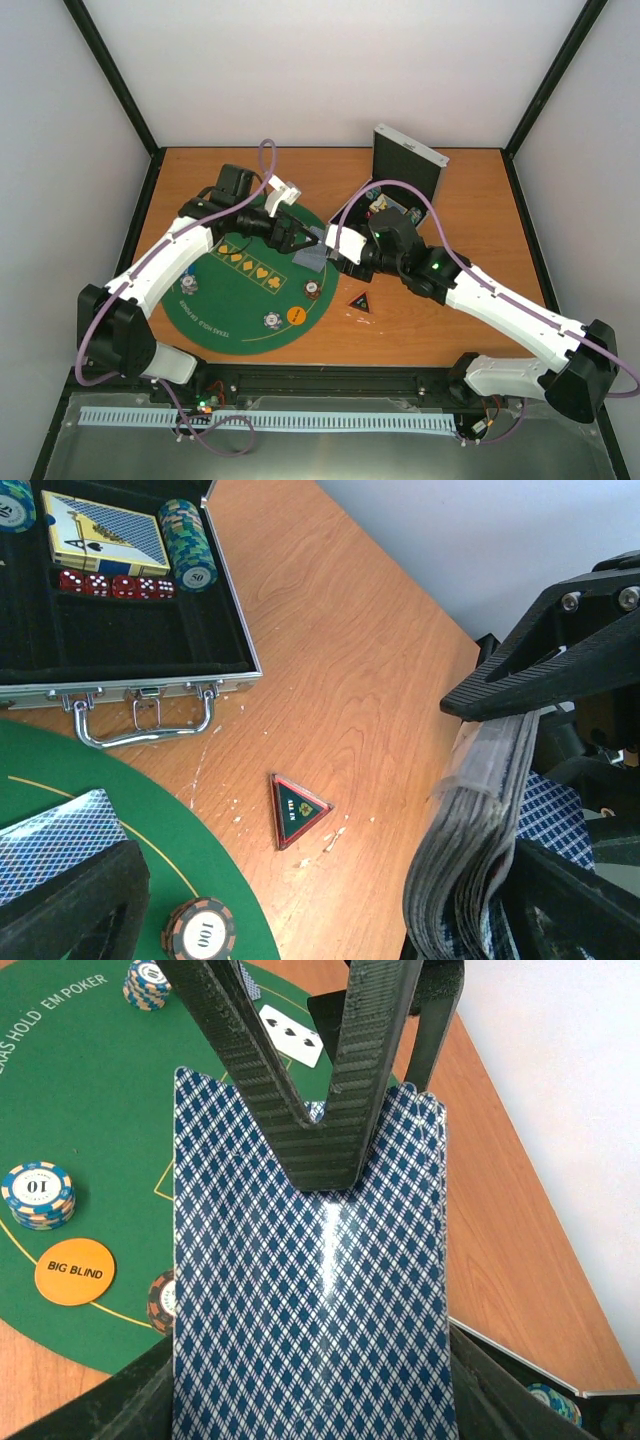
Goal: Distribute texas hold em gaming equipment
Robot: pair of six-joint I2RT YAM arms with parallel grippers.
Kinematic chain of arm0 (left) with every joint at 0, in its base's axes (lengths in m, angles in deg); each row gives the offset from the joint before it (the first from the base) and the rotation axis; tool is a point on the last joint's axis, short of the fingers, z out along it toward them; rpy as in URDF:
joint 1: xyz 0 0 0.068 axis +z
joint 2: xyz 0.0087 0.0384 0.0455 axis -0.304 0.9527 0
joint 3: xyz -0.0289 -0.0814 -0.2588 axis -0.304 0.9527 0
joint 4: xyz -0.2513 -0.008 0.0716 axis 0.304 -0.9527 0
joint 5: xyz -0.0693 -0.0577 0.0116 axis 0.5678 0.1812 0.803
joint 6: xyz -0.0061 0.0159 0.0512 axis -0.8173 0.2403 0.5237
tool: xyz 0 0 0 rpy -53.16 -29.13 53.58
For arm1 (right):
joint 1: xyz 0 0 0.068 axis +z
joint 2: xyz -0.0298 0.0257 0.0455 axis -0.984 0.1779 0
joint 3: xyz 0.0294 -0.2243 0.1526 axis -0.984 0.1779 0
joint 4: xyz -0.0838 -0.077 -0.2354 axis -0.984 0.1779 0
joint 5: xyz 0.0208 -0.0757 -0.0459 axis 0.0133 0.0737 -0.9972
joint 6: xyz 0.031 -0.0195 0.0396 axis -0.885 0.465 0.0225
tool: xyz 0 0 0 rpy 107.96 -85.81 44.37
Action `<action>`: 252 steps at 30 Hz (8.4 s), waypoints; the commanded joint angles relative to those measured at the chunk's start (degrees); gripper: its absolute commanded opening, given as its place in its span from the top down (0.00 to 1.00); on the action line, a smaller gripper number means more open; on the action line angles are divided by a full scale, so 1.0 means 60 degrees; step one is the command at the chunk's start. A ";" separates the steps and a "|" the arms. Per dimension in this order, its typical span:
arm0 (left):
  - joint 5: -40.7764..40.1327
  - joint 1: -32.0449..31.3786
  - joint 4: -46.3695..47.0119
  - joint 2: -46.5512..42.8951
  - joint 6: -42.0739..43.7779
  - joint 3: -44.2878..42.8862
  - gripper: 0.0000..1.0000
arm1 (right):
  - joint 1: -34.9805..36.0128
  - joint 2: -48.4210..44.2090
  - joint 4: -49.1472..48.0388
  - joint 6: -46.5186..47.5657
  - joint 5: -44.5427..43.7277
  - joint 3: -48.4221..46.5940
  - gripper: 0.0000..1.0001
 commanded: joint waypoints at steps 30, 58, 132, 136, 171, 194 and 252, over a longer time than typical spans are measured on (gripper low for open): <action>-0.0431 -0.0037 -0.0238 -0.0213 0.0178 -0.0338 0.22 | 0.0047 -0.0357 -0.0151 -0.0025 -0.0140 -0.0033 0.48; 0.1183 -0.0027 -0.0602 -0.0239 0.0249 -0.0855 0.66 | 0.0055 -0.0334 -0.0078 -0.0071 -0.0150 -0.0032 0.48; -0.2236 0.4797 -0.0849 -0.0959 0.4484 -0.1871 0.99 | 0.0042 -0.0670 0.0234 -0.0137 -0.0161 0.0011 0.48; -0.4226 0.5075 0.1631 -0.1183 0.6355 0.0423 0.99 | 0.0044 -0.0607 0.0332 -0.0097 -0.0159 -0.0034 0.48; -0.4058 0.4878 0.5990 0.0743 1.4279 0.6446 0.99 | 0.0055 -0.0593 0.0475 -0.0430 -0.0051 -0.0322 0.48; -0.4989 0.5174 0.6063 0.1903 1.5011 0.5473 0.99 | 0.0055 -0.0746 0.0631 -0.0401 -0.0206 -0.0287 0.48; -0.4955 0.3816 0.4401 0.3947 0.6594 0.1223 0.59 | 0.0051 -0.0763 0.0722 -0.0328 -0.0346 -0.0178 0.47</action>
